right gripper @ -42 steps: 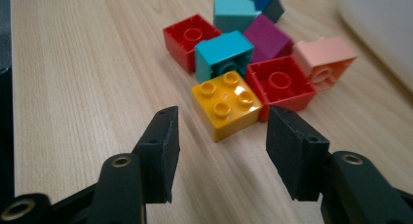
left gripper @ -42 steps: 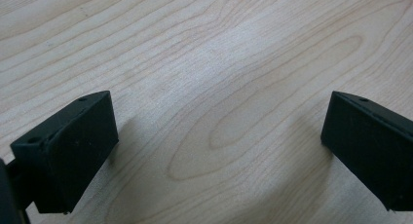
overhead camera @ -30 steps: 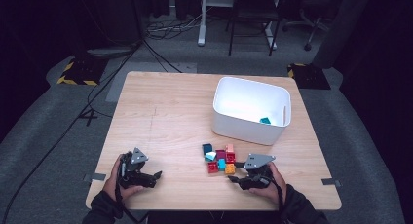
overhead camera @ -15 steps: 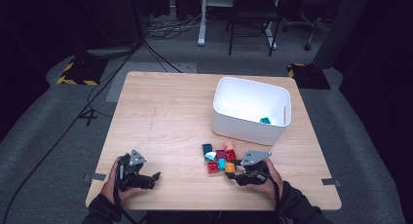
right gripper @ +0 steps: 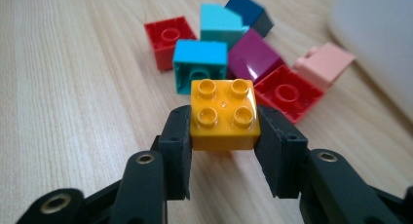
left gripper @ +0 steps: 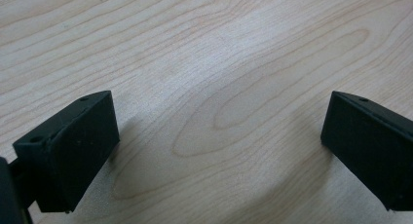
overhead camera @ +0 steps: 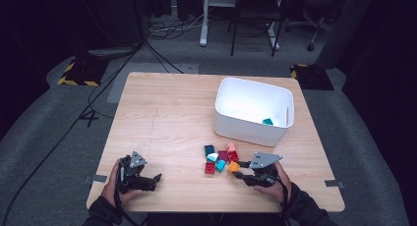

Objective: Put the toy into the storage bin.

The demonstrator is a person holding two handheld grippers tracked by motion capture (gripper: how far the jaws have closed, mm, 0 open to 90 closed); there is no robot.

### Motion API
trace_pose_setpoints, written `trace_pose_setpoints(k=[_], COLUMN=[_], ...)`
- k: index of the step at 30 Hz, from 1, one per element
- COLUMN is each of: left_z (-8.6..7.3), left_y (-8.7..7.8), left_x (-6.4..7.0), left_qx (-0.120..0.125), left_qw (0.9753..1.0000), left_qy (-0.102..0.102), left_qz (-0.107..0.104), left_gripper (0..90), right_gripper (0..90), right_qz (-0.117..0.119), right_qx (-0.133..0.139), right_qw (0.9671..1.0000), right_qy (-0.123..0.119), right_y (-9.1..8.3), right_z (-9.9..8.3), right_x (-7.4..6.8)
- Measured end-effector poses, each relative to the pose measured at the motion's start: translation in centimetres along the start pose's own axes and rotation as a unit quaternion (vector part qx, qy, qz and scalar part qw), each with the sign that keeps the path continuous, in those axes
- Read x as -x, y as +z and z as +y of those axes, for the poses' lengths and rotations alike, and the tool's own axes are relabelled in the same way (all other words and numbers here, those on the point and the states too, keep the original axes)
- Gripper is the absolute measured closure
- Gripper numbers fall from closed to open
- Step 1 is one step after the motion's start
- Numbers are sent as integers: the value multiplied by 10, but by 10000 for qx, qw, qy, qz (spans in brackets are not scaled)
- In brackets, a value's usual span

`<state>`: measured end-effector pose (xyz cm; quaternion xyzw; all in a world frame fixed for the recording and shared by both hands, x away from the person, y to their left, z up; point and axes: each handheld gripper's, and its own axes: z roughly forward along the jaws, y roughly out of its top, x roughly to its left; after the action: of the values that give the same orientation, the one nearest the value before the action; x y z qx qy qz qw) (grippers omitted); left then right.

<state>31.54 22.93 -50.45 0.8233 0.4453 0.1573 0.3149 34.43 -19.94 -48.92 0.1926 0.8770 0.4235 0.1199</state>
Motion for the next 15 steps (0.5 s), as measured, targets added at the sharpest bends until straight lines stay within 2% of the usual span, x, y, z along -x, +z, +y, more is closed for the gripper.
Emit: trace_pose_setpoints(k=[8,15], left_z=[0,0], left_y=[0,0], left_x=[0,0], left_qx=[-1,-11], left_qw=[10000,10000], left_qy=[3,18], left_qz=[-4,-15], left_gripper=[6,5], right_gripper=[594,594], right_qz=[-289,-582], right_qx=[288,553], right_qw=[9992,9966], right_qy=[-4,178], right_y=[-27,-48], right_z=[8,11], right_x=[9,20])
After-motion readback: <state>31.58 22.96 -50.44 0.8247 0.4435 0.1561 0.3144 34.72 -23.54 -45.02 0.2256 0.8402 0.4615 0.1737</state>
